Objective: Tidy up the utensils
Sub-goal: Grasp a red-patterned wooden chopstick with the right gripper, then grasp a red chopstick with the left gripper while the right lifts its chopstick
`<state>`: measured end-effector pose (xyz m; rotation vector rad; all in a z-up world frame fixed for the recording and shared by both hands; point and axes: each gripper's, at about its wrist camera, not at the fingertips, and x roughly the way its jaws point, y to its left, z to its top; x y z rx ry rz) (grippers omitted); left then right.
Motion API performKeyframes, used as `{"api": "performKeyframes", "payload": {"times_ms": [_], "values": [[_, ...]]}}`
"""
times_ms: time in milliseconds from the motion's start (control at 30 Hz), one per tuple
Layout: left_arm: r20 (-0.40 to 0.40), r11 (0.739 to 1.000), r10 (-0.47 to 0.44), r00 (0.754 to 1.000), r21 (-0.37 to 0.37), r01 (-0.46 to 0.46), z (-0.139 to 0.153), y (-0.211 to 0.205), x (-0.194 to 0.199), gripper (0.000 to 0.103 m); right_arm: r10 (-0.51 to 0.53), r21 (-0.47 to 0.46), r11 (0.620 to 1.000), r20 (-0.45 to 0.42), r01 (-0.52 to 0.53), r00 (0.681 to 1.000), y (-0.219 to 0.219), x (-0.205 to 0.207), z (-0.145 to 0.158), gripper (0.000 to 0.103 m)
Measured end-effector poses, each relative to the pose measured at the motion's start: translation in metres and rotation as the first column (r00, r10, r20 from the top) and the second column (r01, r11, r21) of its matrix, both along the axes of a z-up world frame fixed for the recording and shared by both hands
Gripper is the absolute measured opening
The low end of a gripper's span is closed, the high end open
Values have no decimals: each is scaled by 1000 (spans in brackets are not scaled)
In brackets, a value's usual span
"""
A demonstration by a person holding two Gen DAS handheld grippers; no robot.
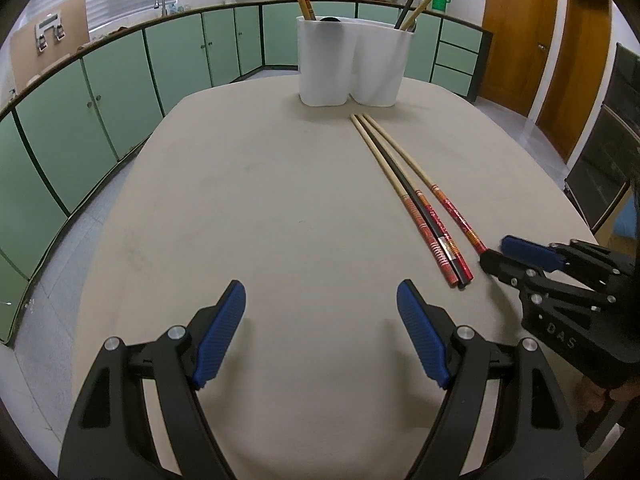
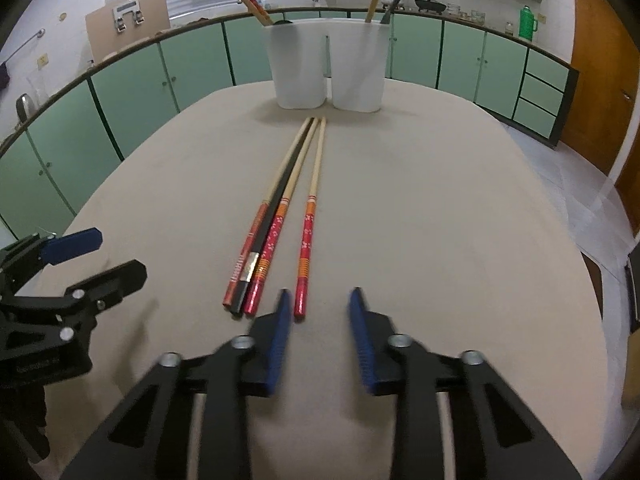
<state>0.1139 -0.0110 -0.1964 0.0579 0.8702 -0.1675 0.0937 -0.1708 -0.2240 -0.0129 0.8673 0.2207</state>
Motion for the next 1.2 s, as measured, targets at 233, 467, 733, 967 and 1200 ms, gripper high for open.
{"api": "performKeyframes", "payload": {"times_ms": [233, 467, 733, 967, 1200], "values": [[-5, 1000, -27, 1000, -9, 27, -1, -15, 2, 76, -13, 16, 1000, -1, 13, 1000, -8, -1, 0, 5], [-18, 998, -68, 998, -2, 68, -8, -40, 6, 76, -62, 29, 998, -7, 62, 998, -32, -2, -1, 5], [-49, 997, -75, 996, 16, 76, -19, -55, 11, 76, -64, 55, 996, -9, 64, 998, -38, -3, -2, 6], [-51, 998, -57, 997, 31, 59, -20, -59, 16, 74, -64, 69, 996, -13, 64, 998, -38, -2, -2, 6], [-48, 1000, -9, 999, 30, 10, -17, -32, 9, 73, -62, 89, 994, -17, 64, 998, -40, -2, -2, 6]]}}
